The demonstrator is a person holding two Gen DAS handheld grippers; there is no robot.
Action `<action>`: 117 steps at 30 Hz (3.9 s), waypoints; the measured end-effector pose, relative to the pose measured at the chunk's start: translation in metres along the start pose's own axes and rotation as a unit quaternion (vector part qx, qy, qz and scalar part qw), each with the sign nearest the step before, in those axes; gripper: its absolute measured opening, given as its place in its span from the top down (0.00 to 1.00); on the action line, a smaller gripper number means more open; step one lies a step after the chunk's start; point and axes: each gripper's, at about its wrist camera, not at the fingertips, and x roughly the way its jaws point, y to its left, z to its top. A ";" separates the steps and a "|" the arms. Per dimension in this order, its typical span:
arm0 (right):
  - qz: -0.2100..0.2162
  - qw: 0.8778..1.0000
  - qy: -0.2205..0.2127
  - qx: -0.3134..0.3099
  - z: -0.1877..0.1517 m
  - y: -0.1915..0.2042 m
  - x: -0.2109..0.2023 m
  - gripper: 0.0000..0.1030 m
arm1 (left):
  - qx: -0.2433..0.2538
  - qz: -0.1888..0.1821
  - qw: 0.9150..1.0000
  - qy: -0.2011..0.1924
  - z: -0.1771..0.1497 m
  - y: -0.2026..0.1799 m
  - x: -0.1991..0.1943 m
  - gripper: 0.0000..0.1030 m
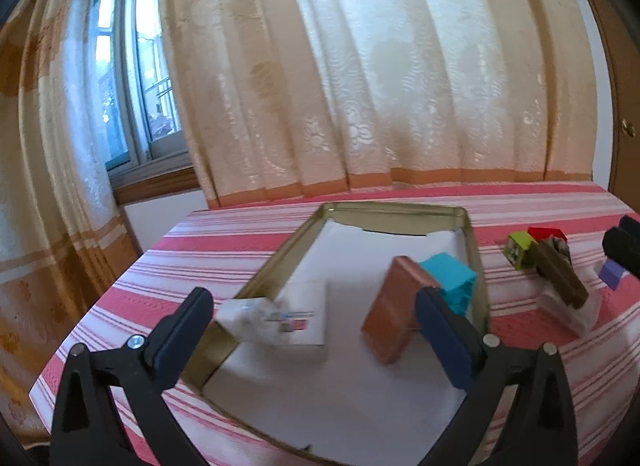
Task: Organize rigid objects
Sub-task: 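Move the left tool to the brown comb while the right tool approaches the purple cube, then grasp the brown comb with the left tool while the right tool grasps the purple foam cube, then lift and carry the brown comb and purple cube toward the gold tray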
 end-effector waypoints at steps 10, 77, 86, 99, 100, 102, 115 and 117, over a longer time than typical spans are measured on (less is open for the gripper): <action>-0.009 0.999 -0.033 0.027 -0.006 -0.020 -0.016 0.10 | 0.094 0.054 0.990 0.089 0.018 -0.044 0.046 0.01; -0.127 0.964 0.231 0.044 -0.024 -0.152 0.043 0.31 | 0.045 -0.182 0.980 0.061 0.016 -0.180 0.011 0.77; -0.132 0.959 0.250 0.028 -0.027 -0.146 0.050 0.59 | 0.036 -0.170 0.983 0.057 0.015 -0.171 0.013 0.77; -0.153 0.979 0.133 0.016 -0.008 -0.130 0.012 0.59 | 0.028 -0.158 0.987 0.013 0.015 -0.164 -0.002 0.77; -0.155 0.980 0.122 0.017 -0.007 -0.129 0.008 0.59 | 0.026 -0.158 0.987 0.010 0.015 -0.163 -0.002 0.77; -0.161 0.982 0.100 0.016 -0.006 -0.127 0.000 0.59 | 0.021 -0.159 0.987 0.008 0.016 -0.161 -0.003 0.77; -0.179 0.983 -0.040 -0.006 -0.002 -0.100 -0.044 0.59 | 0.008 -0.152 0.988 -0.021 0.015 -0.155 -0.013 0.77; -0.181 0.982 -0.043 -0.011 -0.002 -0.096 -0.043 0.59 | 0.005 -0.151 0.988 -0.021 0.015 -0.153 -0.013 0.77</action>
